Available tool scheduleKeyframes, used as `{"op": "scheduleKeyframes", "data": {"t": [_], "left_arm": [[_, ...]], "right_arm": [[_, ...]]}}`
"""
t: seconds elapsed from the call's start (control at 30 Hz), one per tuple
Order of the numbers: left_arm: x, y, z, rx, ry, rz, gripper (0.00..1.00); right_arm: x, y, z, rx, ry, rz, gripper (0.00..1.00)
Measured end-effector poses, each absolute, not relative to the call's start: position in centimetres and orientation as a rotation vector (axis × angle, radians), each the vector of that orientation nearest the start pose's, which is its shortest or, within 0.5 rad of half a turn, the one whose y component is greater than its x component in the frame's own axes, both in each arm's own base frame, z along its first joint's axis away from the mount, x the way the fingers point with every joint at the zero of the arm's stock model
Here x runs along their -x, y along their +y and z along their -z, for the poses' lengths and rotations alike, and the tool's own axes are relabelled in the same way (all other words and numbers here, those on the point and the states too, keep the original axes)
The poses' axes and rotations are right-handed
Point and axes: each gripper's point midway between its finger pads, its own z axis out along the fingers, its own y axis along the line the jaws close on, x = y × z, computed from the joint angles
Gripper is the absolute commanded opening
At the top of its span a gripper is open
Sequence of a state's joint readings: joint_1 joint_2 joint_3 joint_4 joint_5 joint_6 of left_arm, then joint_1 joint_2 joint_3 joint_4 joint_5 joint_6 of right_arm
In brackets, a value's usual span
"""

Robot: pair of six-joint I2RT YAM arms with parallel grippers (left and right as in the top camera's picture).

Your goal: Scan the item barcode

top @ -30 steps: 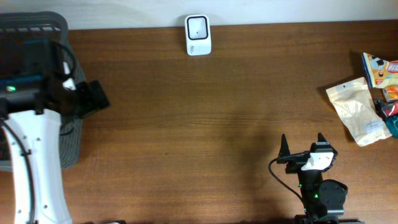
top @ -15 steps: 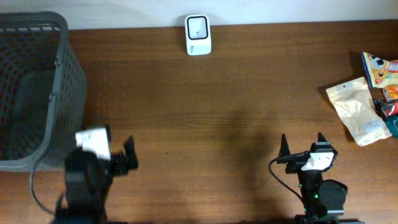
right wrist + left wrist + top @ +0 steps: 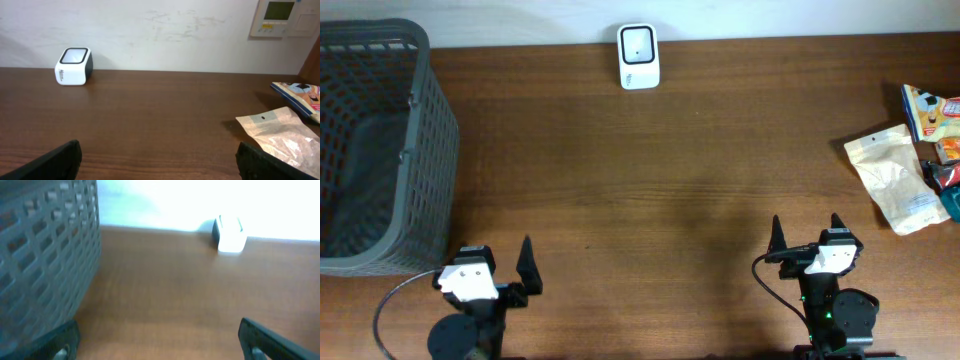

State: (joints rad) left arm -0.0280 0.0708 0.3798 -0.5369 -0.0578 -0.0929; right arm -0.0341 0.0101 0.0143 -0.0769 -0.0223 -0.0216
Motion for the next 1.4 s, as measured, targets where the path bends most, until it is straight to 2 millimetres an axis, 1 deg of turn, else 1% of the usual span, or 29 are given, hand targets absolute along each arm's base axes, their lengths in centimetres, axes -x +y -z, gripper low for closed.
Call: {"op": "scheduleKeyframes", "data": {"t": [0.07,0.13,0.2,0.4,0.5,0.6,0.73,1.07,1.4], "left_arm": [[-21.5,0.4,-21.1,0.098,1.764,0.038,0.99],[-22.5,0.3,-21.8,0.093,1.664,0.048,0.99],[-23.0,0.2,-22.3,0.089,1.588,0.056,0.99],[-24.2,0.0,-20.9,0.082,1.510,0.066,0.99],[-24.5,0.0,-19.6,0.082,1.520,0.065,0.99],[-24.7,0.1,-17.0,0.087,1.597,0.057,0.99],[-24.6,0.5,-15.9,0.102,1.641,0.028,0.99],[-24.6,0.8,-15.8,0.019,1.647,-0.072,0.99],[-24.6,0.8,-15.8,0.005,1.648,-0.085,0.99]], "right_arm": [[-24.6,-0.5,-15.9,0.007,1.643,0.025,0.98],[-24.6,-0.5,-15.9,0.007,1.643,0.024,0.98],[-24.6,-0.5,-15.9,0.007,1.643,0.025,0.98],[-24.6,-0.5,-15.9,0.007,1.643,0.024,0.98],[-24.6,-0.5,-15.9,0.007,1.644,0.024,0.99],[-24.6,-0.5,-15.9,0.007,1.643,0.025,0.98],[-24.6,-0.5,-15.9,0.007,1.643,0.025,0.98],[-24.6,-0.5,-15.9,0.006,1.644,0.024,0.98],[-24.6,-0.5,-15.9,0.007,1.643,0.024,0.98]]}}
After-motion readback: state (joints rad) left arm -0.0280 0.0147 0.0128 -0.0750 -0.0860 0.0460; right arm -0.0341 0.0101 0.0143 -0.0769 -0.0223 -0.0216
